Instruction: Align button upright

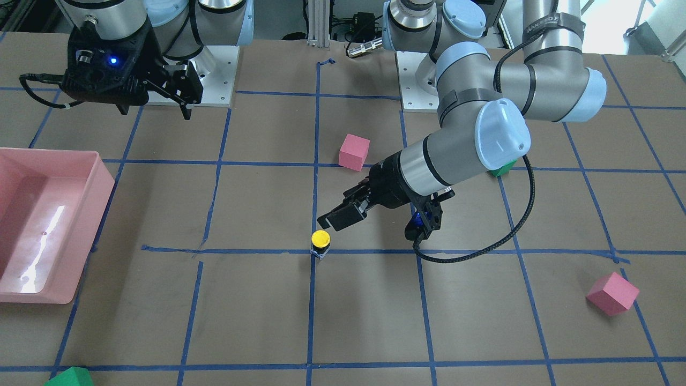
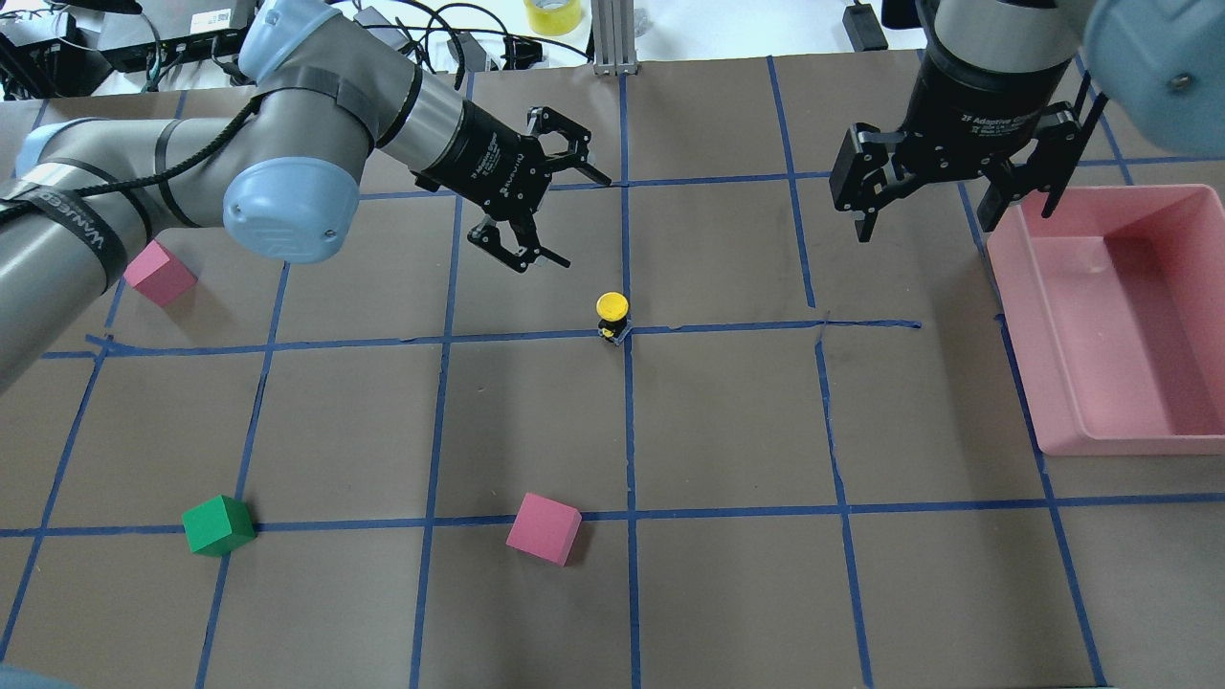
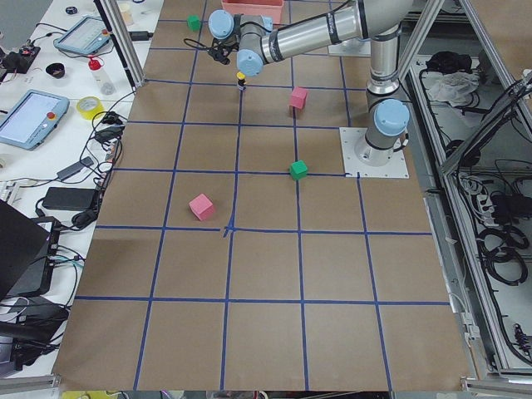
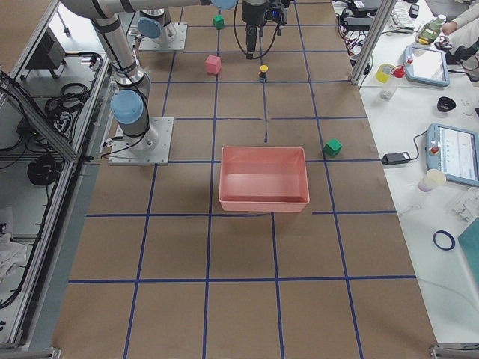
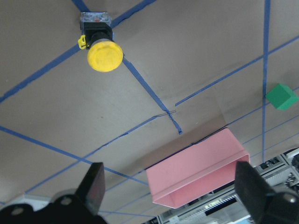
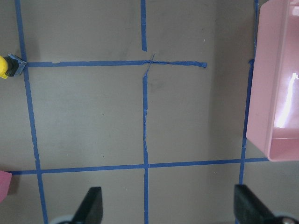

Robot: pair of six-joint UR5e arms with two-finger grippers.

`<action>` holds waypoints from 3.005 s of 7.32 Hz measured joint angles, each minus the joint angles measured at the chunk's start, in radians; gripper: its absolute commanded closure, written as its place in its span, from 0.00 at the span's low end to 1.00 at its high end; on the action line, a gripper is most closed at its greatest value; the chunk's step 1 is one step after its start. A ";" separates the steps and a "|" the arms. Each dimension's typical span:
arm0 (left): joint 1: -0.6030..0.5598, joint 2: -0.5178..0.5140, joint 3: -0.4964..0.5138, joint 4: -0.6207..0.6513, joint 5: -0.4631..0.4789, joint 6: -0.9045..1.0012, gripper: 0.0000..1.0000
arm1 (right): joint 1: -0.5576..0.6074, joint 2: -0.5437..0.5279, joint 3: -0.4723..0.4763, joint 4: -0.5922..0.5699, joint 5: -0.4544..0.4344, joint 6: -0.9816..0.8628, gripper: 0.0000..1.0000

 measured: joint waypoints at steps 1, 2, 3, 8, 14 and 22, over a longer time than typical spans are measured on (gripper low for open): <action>0.000 0.024 -0.002 -0.014 0.117 0.182 0.00 | 0.001 0.000 0.000 -0.001 0.000 0.000 0.00; 0.001 0.043 -0.003 -0.018 0.264 0.389 0.00 | 0.002 0.000 0.000 -0.002 0.000 0.000 0.00; 0.002 0.058 -0.003 -0.022 0.417 0.598 0.00 | 0.002 0.000 0.000 -0.002 0.000 0.000 0.00; 0.046 0.145 0.215 -0.359 0.599 0.779 0.00 | 0.000 0.000 0.000 0.001 -0.002 0.000 0.00; -0.056 0.243 0.207 -0.349 0.655 0.730 0.00 | 0.005 0.000 -0.001 -0.007 0.008 0.000 0.00; -0.038 0.282 0.135 -0.255 0.707 0.738 0.00 | 0.003 0.000 -0.001 -0.010 0.015 -0.001 0.00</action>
